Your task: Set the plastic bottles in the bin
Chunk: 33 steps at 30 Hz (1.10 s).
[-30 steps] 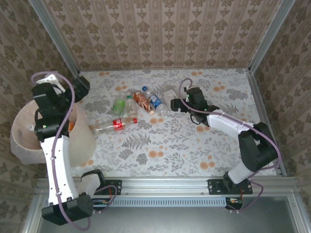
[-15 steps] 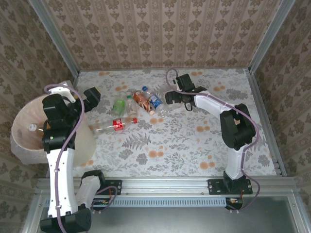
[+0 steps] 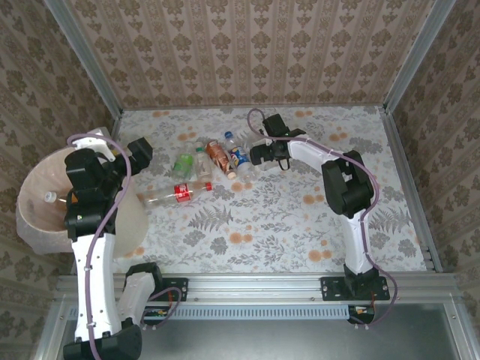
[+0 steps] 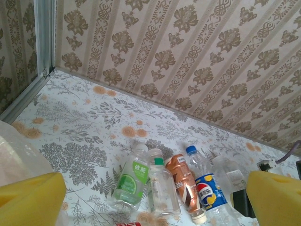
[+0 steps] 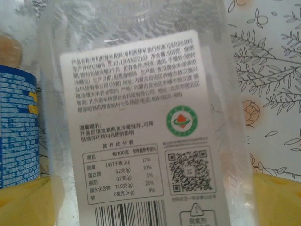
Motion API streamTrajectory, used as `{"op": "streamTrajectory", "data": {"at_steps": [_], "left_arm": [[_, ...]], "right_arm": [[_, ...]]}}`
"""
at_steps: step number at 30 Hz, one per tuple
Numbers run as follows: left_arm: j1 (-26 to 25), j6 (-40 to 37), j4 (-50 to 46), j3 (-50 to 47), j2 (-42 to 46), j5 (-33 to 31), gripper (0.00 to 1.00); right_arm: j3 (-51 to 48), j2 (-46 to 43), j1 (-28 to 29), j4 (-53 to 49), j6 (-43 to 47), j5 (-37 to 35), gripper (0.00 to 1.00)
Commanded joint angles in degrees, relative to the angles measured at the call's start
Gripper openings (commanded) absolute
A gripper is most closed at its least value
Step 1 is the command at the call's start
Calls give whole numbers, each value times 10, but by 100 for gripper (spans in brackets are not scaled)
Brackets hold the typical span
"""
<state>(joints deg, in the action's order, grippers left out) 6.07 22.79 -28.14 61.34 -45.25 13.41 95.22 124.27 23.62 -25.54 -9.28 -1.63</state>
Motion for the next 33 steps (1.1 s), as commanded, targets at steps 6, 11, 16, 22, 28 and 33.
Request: {"op": "streamTrajectory", "data": {"at_steps": [6, 11, 16, 22, 28, 33], "left_arm": [[-2, -16, -13, -7, 1, -10, 100], [-2, -12, -14, -5, -3, -1, 100], [-2, -11, -12, 1, -16, 32, 100], [-11, 5, 8, -2, -20, 82, 100], [-40, 29, 33, -17, -22, 109, 100], [-83, 68, 71, -46, -35, 113, 100]], "right_arm": [[-7, 13, -2, 9, 33, -23, 93], [-4, 22, -3, 14, 49, -27, 87], [-35, -8, -2, 43, 44, -30, 77], [-133, -91, -2, 107, 15, -43, 71], [-264, -192, -2, 182, -21, -56, 68], [-359, -263, -2, 238, -36, -67, 66]]}}
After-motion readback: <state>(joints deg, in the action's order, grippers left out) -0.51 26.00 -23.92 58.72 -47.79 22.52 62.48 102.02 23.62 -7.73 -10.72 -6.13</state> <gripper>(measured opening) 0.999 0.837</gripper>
